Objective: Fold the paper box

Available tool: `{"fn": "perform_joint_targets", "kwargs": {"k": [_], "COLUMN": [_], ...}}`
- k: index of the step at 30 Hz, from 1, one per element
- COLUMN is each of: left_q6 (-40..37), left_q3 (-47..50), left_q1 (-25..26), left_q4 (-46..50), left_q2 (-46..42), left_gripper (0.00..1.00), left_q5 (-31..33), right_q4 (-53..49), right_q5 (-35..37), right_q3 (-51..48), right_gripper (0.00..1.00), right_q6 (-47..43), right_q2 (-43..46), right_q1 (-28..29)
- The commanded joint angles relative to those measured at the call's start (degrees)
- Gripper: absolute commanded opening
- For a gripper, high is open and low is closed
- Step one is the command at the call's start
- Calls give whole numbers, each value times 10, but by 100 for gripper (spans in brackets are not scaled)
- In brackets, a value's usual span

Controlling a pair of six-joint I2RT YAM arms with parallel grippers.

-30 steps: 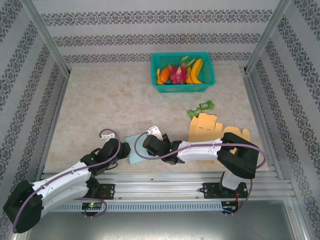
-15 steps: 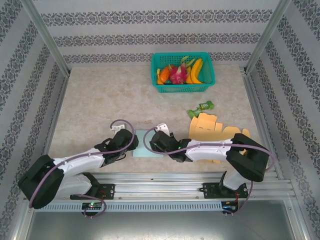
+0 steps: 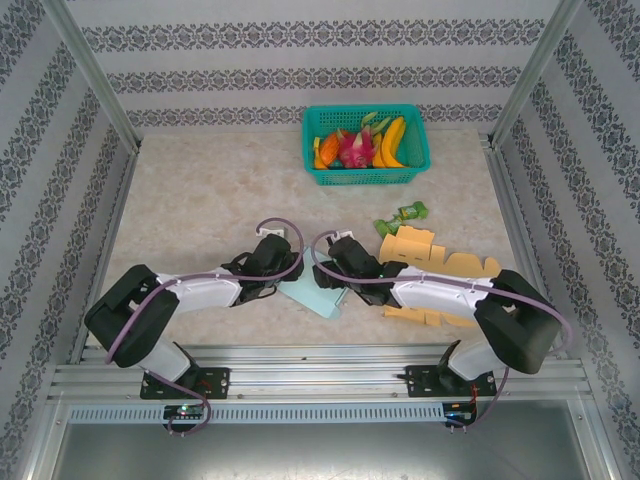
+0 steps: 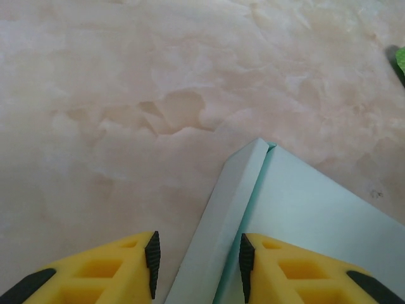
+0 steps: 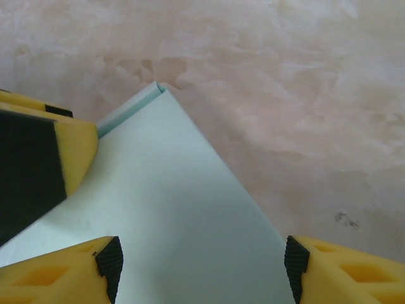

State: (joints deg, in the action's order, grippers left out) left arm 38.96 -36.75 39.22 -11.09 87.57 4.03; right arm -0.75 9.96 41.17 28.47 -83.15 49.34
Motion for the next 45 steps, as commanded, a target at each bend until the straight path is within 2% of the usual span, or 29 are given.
{"fn": "perform_joint_targets", "kwargs": {"k": [1,3,7,10,11,16,24,26,32,33,34,43,45], "left_q6": [-16,-12,-11,-15,-14,7,20,33,57,61,67,114,110], "left_q3": [3,14,28,34,37,54,73,85,85,83,82,62,57], "left_q1": [-5,-4,-4,-5,-4,-2,13,20,44,46,47,48,48], "left_q4": [45,54,77,81,79,42,-4,-26,-7,-2,2,48,48], "left_q2": [-24,-56,-105,-128,-136,-140,-92,-91,-90,-89,-89,-80,-78], "left_gripper": [41,42,48,56,63,73,76,81,84,86,100,99,96], "left_q5": [-10,-7,5,4,0,-36,-51,-55,-28,-25,-23,3,3], "right_q4": [-22,-24,5,23,27,25,66,80,88,88,87,82,85], "right_q5": [22,56,64,52,46,30,13,12,11,11,10,-5,-6], "right_q3": [-19,-42,-98,-122,-124,-123,-154,-161,-161,-160,-158,-138,-137], "right_gripper": [71,71,71,71,72,71,71,71,71,71,71,70,70], "right_q6": [-16,-15,8,20,22,29,42,43,37,34,33,7,5], "right_q2": [24,37,80,106,109,99,54,44,35,34,34,5,-2], "right_q1": [-2,-2,-1,-1,-1,-1,3,3,3,3,3,3,3]}}
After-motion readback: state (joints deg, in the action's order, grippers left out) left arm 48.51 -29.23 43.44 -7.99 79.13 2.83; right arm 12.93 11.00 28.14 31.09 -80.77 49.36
